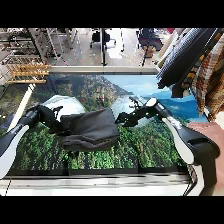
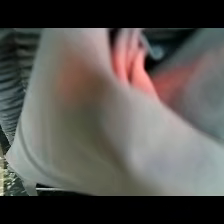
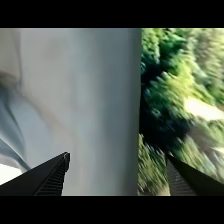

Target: Fold the clothes and pants, and hang the long-sleeved shirts on hangers.

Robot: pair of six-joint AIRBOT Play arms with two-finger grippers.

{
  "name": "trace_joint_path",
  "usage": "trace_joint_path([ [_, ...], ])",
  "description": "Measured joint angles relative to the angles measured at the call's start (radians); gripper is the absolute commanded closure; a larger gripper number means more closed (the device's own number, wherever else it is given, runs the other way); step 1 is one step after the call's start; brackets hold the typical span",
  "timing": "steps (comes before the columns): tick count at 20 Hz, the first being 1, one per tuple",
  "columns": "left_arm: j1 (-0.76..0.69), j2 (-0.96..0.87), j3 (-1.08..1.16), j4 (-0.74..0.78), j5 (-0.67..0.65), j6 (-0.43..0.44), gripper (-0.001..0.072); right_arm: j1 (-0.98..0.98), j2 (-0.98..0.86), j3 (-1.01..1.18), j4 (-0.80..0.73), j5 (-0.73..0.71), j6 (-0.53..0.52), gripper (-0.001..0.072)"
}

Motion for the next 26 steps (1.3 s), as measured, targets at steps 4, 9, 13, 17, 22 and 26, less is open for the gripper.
trace_joint_path([
  [4,0.001,-0.007,0.000,0.007,0.019,0.003,0.0695,0.061,-0.124,0.086,0.148,0.051,-0.045,0.0055],
  [9,0.006,0.055,-0.003,-0.010,0.069,0.053,0.0694,0.195,-0.211,0.250,0.236,0.114,-0.069,0.0679],
  [13,0.028,0.245,0.000,-0.079,0.179,0.135,0.0694,0.179,-0.106,0.324,0.193,0.122,-0.008,0.0679],
  [17,0.079,0.495,0.001,-0.100,0.300,0.195,0.0694,0.009,0.131,0.342,0.086,0.127,0.100,0.0679],
  [22,0.124,0.703,0.001,-0.108,0.341,0.216,0.0694,-0.410,0.445,0.348,-0.051,0.221,0.189,0.0679],
  [26,0.133,0.755,0.001,-0.110,0.345,0.222,0.0694,-0.835,0.574,0.308,-0.174,0.336,0.205,0.0680],
])
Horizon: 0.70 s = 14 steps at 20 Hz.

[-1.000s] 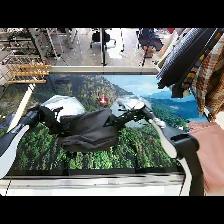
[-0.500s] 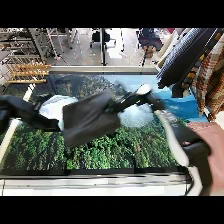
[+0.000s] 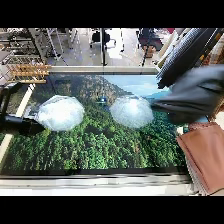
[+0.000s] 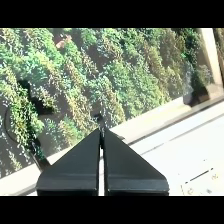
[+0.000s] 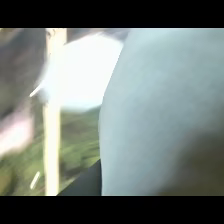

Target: Fold the clothes and pants, and hang the long-sleeved shirts on hangers.

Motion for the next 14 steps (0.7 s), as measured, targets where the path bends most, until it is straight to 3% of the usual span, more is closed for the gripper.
trace_joint_path([
  [4,0.002,0.003,0.000,0.000,-0.008,0.000,0.0694,-0.319,0.081,-0.182,-0.159,0.046,-0.075,0.0680],
  [7,0.002,-0.003,0.000,0.000,-0.011,0.000,0.0694,-0.451,0.126,-0.372,-0.309,0.035,-0.146,0.0676],
  [8,0.002,-0.005,0.000,-0.001,-0.011,0.000,0.0694,-0.484,0.134,-0.438,-0.360,0.024,-0.152,0.0644],
  [9,0.002,-0.005,0.000,-0.001,-0.011,0.000,0.0694,-0.509,0.139,-0.497,-0.403,0.018,-0.156,0.0444],
  [10,0.002,-0.006,0.000,-0.001,-0.013,0.000,0.0694,-0.530,0.143,-0.555,-0.453,0.016,-0.160,0.0163],
  [11,0.002,-0.006,0.000,-0.001,-0.019,0.000,0.0694,-0.544,0.145,-0.599,-0.500,0.015,-0.163,-0.0002],
  [14,0.003,-0.006,0.000,0.002,-0.030,0.008,0.0694,-0.568,0.143,-0.661,-0.643,0.010,-0.170,0.0009],
])
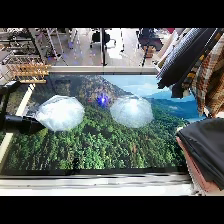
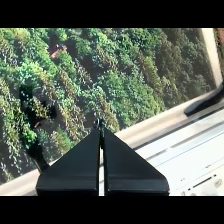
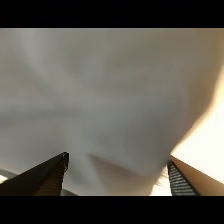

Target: Fold the clothes and pants, and hang the long-sleeved shirts on hangers.

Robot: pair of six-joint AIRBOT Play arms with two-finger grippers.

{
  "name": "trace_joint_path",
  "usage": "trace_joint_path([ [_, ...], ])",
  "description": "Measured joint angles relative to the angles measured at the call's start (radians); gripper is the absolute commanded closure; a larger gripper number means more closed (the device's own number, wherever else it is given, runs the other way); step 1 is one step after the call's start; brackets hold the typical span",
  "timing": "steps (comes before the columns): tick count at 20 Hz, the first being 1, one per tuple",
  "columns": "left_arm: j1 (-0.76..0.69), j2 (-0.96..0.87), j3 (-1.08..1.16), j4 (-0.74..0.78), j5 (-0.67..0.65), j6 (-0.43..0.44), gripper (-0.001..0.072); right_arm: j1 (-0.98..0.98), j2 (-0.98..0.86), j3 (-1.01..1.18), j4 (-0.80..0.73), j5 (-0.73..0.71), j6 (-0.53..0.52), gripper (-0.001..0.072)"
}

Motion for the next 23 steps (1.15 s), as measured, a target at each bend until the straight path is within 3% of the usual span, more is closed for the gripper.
trace_joint_path([
  [2,0.000,0.000,0.000,0.023,-0.003,0.008,0.0694,-0.006,-0.001,0.037,-0.083,0.007,0.000,0.0010],
  [4,0.000,0.000,0.000,0.088,-0.009,0.016,0.0693,0.002,-0.002,0.123,-0.071,-0.015,0.010,0.0011],
  [7,0.000,0.000,0.000,0.331,-0.066,0.003,0.0692,0.072,-0.002,0.248,0.169,-0.133,0.035,0.0012],
  [10,0.000,0.000,0.000,0.695,-0.173,-0.121,0.0692,0.246,-0.004,0.296,0.404,-0.214,0.022,0.0013],
  [11,0.000,0.000,0.000,0.786,-0.204,-0.162,0.0691,0.328,-0.005,0.296,0.438,-0.221,0.006,0.0045],
  [15,0.000,0.000,0.000,0.977,-0.280,-0.255,0.0691,0.662,-0.006,0.242,0.366,-0.262,-0.028,0.0640],
  [16,0.000,0.000,0.000,0.999,-0.289,-0.265,0.0692,0.728,-0.007,0.229,0.322,-0.284,-0.034,0.0676],
  [23,0.000,0.000,0.000,1.059,-0.314,-0.294,0.0691,0.922,-0.002,0.200,0.146,-0.593,-0.055,0.0677],
])
